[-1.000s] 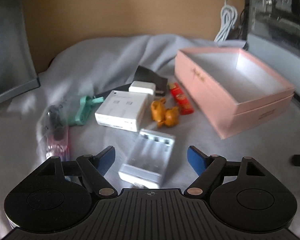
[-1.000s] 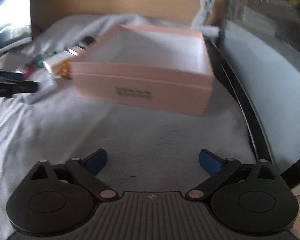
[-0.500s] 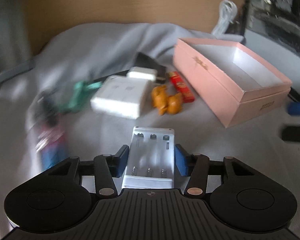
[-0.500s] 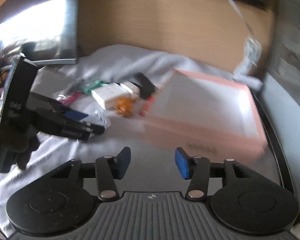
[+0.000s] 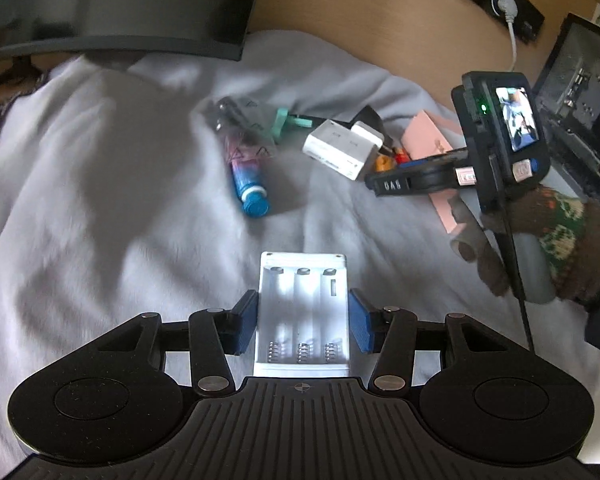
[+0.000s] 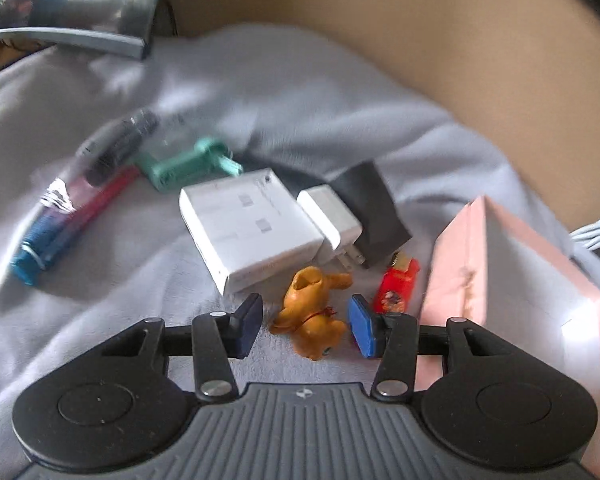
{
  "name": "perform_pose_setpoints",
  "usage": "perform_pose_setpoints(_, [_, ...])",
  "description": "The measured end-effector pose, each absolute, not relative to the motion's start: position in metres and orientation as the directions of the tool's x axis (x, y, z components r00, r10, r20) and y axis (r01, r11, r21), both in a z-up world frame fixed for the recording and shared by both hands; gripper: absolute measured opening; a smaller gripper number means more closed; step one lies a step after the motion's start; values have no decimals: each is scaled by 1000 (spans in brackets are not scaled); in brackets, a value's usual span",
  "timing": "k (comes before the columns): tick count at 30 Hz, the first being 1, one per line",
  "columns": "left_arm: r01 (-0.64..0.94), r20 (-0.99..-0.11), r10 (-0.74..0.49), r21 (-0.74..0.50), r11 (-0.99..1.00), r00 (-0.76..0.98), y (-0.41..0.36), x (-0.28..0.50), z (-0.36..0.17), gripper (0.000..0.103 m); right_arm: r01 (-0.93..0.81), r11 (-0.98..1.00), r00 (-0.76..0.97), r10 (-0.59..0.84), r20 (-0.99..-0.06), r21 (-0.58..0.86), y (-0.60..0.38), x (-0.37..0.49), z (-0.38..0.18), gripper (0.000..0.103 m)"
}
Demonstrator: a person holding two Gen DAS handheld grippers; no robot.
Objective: Organize rigid objects
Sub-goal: 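Grasp the white battery charger with the left tool while the right tool grasps the orange figurine, then drop the battery charger into the pink box with the left tool while the right tool drops the figurine in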
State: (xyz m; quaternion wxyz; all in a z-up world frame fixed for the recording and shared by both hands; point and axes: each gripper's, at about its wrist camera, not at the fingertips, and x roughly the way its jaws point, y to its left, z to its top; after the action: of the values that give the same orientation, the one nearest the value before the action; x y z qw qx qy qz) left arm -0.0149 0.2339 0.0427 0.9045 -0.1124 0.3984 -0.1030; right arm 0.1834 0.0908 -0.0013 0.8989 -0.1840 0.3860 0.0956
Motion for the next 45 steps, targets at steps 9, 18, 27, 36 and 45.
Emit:
perform_pose_setpoints(9, [254,-730,-399,-309,917,554,189,-22,34,53,-423,888,677,176,-714,-182,70,91,43,38])
perform_pose_setpoints(18, [537,-717,-535,-263,801,447,79,-6,54,53,-218,953,755,28,-655,-210,-47,-14,69,38])
perform_pose_setpoints(27, [525,-512,-525,-160,836,680,9,112,130,53,0,989,821,-85,-564,-149,-108,-45,86,38])
perform_pose_setpoints(36, [406,-439,-464,-224,886,769,16,128,103,53,-4,985,802,-99,-589,-171,-107,-50,75,38])
perform_pose_setpoints(45, [241,-584,-367,-284,928,724,119,41,56,53,-73,987,840,-15,-542,-141,-113,9,102,38])
